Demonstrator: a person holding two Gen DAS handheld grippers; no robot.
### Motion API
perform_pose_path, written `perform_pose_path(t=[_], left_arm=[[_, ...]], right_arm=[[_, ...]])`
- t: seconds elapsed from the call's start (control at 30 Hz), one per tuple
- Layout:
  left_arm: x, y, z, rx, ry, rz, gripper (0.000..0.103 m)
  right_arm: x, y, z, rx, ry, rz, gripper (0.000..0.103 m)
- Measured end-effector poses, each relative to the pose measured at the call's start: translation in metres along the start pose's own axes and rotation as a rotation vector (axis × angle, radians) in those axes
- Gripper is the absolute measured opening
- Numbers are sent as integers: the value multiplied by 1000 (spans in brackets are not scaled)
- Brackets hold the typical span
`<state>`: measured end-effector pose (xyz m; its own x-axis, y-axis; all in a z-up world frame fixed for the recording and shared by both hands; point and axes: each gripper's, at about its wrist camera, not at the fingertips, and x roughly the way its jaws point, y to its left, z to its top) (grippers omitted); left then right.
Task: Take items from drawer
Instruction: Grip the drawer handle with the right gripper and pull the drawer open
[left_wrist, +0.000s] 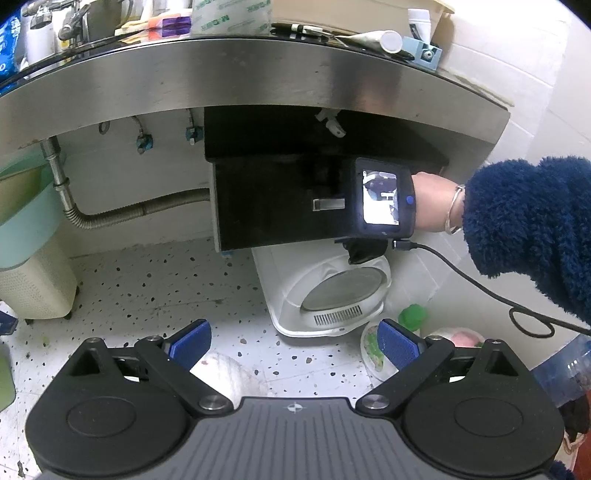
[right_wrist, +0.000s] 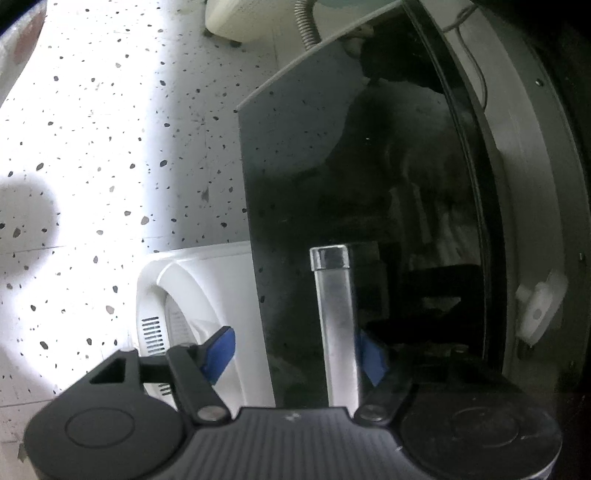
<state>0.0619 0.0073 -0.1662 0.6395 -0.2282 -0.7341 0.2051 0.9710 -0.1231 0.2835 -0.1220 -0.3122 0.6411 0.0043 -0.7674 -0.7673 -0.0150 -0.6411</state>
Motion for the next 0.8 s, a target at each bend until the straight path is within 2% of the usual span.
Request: perform_pose_path(t=[0.8], left_arm=[[-2,3,2,-12,5,0,98]], right_arm=[[-22,3,-7,-22,-16,58,73]])
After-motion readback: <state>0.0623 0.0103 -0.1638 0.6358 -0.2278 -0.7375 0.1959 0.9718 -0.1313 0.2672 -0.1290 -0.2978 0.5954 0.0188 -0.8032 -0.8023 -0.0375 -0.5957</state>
